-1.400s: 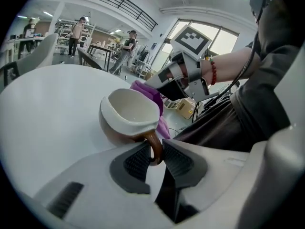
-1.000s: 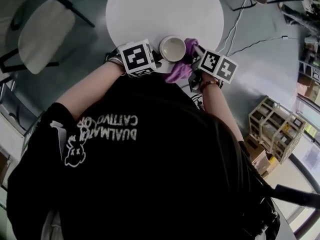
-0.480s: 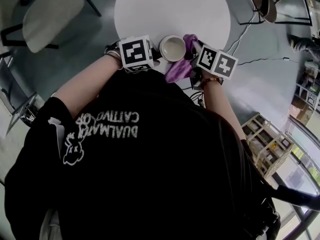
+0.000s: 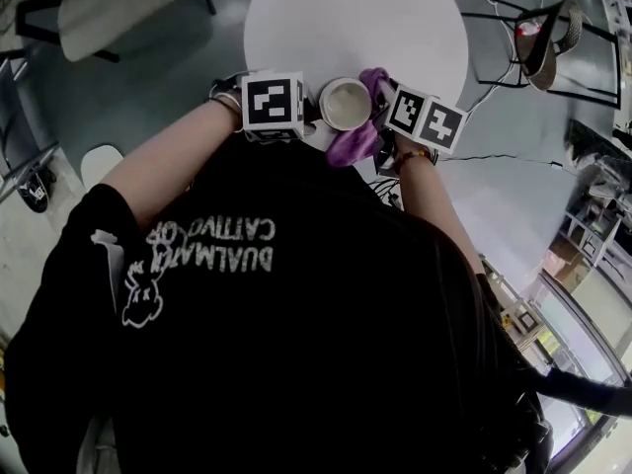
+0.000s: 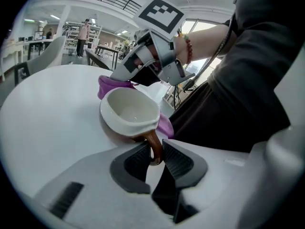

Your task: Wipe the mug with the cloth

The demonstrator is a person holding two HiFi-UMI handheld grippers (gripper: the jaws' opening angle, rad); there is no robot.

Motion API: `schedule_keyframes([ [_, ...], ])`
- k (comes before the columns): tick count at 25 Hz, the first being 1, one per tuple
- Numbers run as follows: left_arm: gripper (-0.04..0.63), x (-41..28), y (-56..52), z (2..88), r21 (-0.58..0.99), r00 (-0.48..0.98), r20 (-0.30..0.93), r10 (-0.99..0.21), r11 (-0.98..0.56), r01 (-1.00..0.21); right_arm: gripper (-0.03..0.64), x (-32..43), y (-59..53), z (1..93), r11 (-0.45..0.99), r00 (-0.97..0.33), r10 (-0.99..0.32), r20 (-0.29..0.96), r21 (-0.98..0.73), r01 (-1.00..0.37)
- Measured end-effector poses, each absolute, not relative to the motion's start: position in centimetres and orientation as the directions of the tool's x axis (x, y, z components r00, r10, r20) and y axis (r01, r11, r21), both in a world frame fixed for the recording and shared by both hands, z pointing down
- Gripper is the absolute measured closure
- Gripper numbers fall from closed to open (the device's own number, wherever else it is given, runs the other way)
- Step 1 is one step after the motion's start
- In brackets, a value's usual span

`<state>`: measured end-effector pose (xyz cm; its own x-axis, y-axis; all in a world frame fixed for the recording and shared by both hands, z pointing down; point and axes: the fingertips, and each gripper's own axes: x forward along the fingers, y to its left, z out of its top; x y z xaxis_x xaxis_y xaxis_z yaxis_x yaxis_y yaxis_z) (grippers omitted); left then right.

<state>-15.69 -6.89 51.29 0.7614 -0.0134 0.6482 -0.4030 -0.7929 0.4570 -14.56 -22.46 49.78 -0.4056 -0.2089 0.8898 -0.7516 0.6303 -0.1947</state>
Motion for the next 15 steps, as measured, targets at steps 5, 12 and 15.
schedule_keyframes([
  [5, 0.517, -15.5, -6.6, 51.0, 0.466, 0.776, 0.63, 0.001, -0.801, -0.377, 0.541, -16.3, -22.2, 49.8, 0.713, -0.41, -0.179, 0.894, -0.169, -0.68],
  [12, 0.515, -15.7, -7.6, 50.7, 0.442, 0.779, 0.626, -0.04, -0.805, -0.396, 0.541, -19.4, -21.2, 48.8, 0.861, -0.431, -0.148, 0.89, -0.099, -0.5],
  [15, 0.515, -15.8, -7.7, 50.7, 0.448, 0.782, 0.622, -0.048, -0.798, -0.404, 0.541, -20.9, -20.1, 48.5, 0.909, -0.448, -0.124, 0.885, -0.08, -0.409],
])
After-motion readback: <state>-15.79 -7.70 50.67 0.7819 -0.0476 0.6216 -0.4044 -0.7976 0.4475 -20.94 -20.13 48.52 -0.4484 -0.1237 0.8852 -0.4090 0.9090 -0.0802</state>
